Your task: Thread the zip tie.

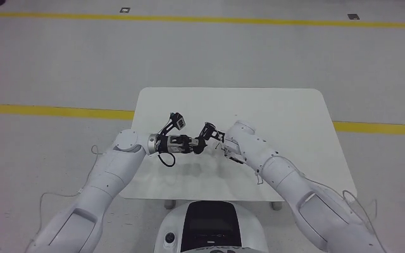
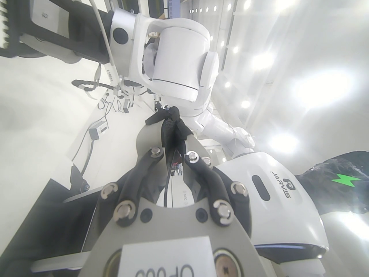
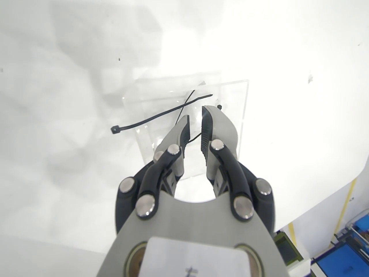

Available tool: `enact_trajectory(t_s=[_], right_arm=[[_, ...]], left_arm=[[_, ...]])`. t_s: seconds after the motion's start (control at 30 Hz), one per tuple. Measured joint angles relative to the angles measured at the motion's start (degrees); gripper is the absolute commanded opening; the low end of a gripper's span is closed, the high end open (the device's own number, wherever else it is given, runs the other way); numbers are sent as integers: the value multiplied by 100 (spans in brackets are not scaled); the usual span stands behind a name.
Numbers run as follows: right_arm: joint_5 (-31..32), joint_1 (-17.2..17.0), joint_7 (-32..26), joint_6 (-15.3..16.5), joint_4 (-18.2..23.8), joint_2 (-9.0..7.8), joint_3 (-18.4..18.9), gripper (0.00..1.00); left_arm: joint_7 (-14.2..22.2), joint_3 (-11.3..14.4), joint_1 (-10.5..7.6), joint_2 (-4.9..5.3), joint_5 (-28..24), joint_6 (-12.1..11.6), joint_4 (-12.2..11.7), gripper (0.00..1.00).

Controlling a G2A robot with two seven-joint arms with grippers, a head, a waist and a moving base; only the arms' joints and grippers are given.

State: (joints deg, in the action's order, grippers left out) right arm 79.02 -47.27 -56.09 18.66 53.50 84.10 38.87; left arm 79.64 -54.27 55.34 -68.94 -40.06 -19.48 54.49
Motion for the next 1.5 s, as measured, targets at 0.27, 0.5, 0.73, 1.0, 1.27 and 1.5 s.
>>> enact_trajectory(t_s=[0.27,0.5,0.73,1.0,1.27,1.5], right_arm=[[-84,-23,-149,84,103,-3,44,12],[-311,33,-218,82,115,2,-112,13],[-608,179,-289,82,-36,25,-325,14],[-839,363,-288,82,-307,85,-522,16],[-946,514,-232,82,-590,165,-656,19],[-978,610,-171,82,-821,240,-722,16]], left_arm=[[0,0,0,0,0,0,0,0],[0,0,0,0,0,0,0,0],[0,0,0,0,0,0,0,0],[0,0,0,0,0,0,0,0],[0,0,0,0,0,0,0,0],[0,0,0,0,0,0,0,0]])
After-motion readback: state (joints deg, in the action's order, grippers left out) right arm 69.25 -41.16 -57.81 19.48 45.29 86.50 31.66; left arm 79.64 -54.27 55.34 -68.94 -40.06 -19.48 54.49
